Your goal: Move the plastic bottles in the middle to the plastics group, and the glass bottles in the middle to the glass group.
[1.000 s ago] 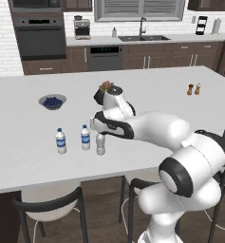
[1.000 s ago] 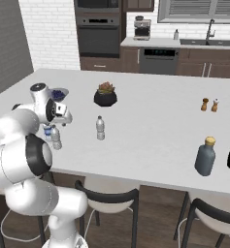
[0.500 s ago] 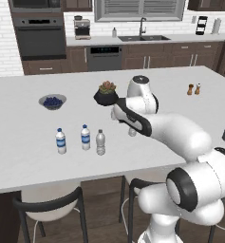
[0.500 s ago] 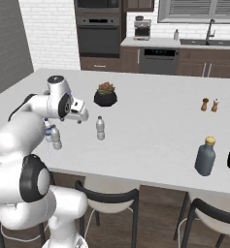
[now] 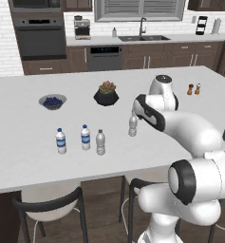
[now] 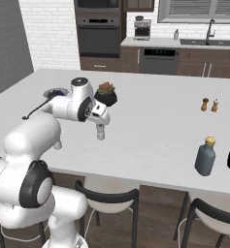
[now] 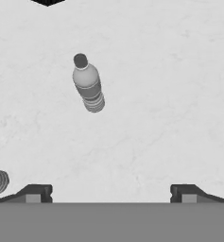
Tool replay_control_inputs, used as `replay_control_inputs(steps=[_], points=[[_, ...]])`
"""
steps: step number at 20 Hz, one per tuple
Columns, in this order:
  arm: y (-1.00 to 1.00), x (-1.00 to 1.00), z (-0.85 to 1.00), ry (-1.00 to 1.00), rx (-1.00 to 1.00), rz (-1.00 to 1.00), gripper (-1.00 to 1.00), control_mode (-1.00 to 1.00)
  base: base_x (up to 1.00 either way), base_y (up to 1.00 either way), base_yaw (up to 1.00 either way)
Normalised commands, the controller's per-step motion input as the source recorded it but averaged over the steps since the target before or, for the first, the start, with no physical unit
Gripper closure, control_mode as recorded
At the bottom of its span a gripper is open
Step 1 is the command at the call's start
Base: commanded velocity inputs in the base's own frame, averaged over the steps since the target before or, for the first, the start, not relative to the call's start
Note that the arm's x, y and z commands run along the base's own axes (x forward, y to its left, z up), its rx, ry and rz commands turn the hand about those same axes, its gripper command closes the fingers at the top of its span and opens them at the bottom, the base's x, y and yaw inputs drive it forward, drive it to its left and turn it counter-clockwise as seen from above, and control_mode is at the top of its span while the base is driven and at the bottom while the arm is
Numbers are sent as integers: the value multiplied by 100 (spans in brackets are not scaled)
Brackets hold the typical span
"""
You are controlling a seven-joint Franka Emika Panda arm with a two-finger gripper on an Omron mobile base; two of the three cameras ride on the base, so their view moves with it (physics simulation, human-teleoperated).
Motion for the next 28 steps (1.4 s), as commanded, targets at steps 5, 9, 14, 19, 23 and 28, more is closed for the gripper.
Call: replay_control_inputs(steps=[5,9,14,19,23,28], points=[[-31,58,-3,12,0,-12,-100,-100,0,0,0],[3,63,-2,17,0,-6,-100,-100,0,0,0],[27,40,-4,11,0,0,-100,-100,0,0,0],[32,25,-14,9,0,0,-100,-100,0,0,0],[23,31,-27,11,0,0,-100,-100,0,0,0],[-1,40,-36,12,0,0,-100,-100,0,0,0]])
